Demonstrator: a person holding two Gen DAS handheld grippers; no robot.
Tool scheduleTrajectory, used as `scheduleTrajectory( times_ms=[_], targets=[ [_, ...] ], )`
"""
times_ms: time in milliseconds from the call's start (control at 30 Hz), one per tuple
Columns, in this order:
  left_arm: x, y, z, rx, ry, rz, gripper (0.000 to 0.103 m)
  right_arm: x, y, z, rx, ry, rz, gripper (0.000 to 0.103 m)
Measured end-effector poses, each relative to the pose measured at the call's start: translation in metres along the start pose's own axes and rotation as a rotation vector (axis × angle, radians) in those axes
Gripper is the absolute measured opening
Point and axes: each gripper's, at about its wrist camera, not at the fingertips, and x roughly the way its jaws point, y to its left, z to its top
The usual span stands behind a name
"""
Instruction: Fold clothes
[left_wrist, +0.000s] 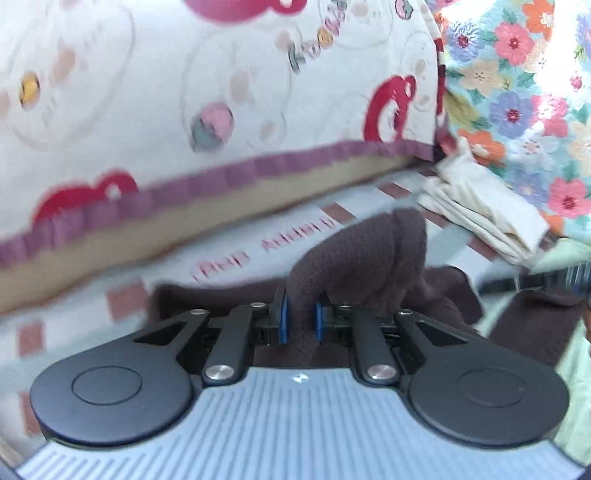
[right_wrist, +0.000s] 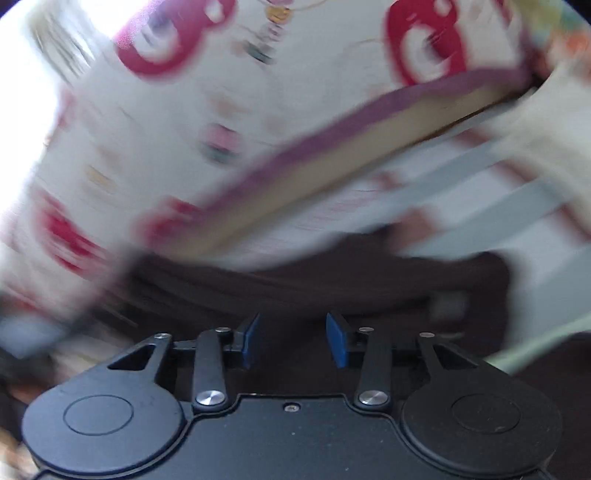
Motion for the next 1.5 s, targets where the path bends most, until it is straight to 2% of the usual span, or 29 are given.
scheduleTrajectory(
  times_ms=[67, 167, 300, 467, 600, 667, 733, 867, 1000, 1100, 1167, 1200, 1267, 1333, 1433, 1500],
  targets=[
    [-0.002, -0.002, 0.005, 0.022, -0.036, 0.011, 0.013, 0.002, -0.012, -0.011, 0.038, 0.05, -0.06, 0.046],
    [-0.007, -0.001, 0.008, 0.013, -0.072, 0.01, 0.013, -0.006, -0.034, -0.026, 0.174, 0.066, -0.037, 0.05],
    [-0.015, 0.007, 0.007, -0.036, -0.09, 0.029, 0.013, -0.019, -0.049, -0.04, 0.269, 0.06, -0.023, 0.053],
    [-0.01, 0.019, 0.005, -0.092, -0.085, 0.059, 0.013, -0.027, -0.026, -0.028, 0.194, 0.065, -0.04, 0.053],
    [-0.005, 0.006, 0.01, -0.041, -0.04, 0.106, 0.013, -0.035, 0.008, -0.017, 0.053, 0.048, -0.074, 0.053],
    [-0.017, 0.0, 0.015, -0.008, -0.059, 0.109, 0.013, -0.039, 0.014, -0.016, 0.037, 0.03, -0.077, 0.055],
    [-0.035, -0.004, 0.023, 0.022, -0.086, 0.108, 0.013, -0.042, 0.012, -0.018, 0.084, 0.007, -0.05, 0.056],
    [-0.071, -0.023, 0.057, 0.06, -0.097, 0.149, 0.013, -0.031, 0.003, -0.031, 0.124, 0.024, -0.01, 0.056],
    [-0.093, -0.033, 0.059, 0.066, -0.193, 0.141, 0.013, -0.015, 0.0, -0.037, 0.082, 0.035, -0.008, 0.056],
    [-0.082, -0.022, 0.039, -0.001, -0.222, 0.14, 0.013, 0.001, 0.0, -0.039, 0.021, 0.046, -0.031, 0.058],
    [-0.07, -0.008, 0.025, -0.062, -0.215, 0.127, 0.013, 0.012, 0.003, -0.04, -0.047, 0.043, -0.063, 0.059],
    [-0.064, -0.001, 0.02, -0.082, -0.205, 0.12, 0.013, 0.014, 0.007, -0.043, -0.092, -0.011, -0.104, 0.059],
    [-0.054, 0.01, 0.02, -0.089, -0.156, 0.128, 0.013, 0.011, 0.018, -0.049, -0.218, -0.191, -0.213, 0.059],
    [-0.048, 0.02, 0.021, -0.106, -0.13, 0.121, 0.013, 0.018, 0.03, -0.051, -0.373, -0.245, -0.24, 0.059],
    [-0.038, 0.036, 0.022, -0.196, -0.103, 0.084, 0.013, 0.035, 0.041, -0.051, -0.512, -0.165, -0.176, 0.061],
    [-0.036, 0.042, 0.025, -0.237, -0.119, 0.067, 0.013, 0.047, 0.048, -0.052, -0.586, -0.098, -0.131, 0.064]
  ],
)
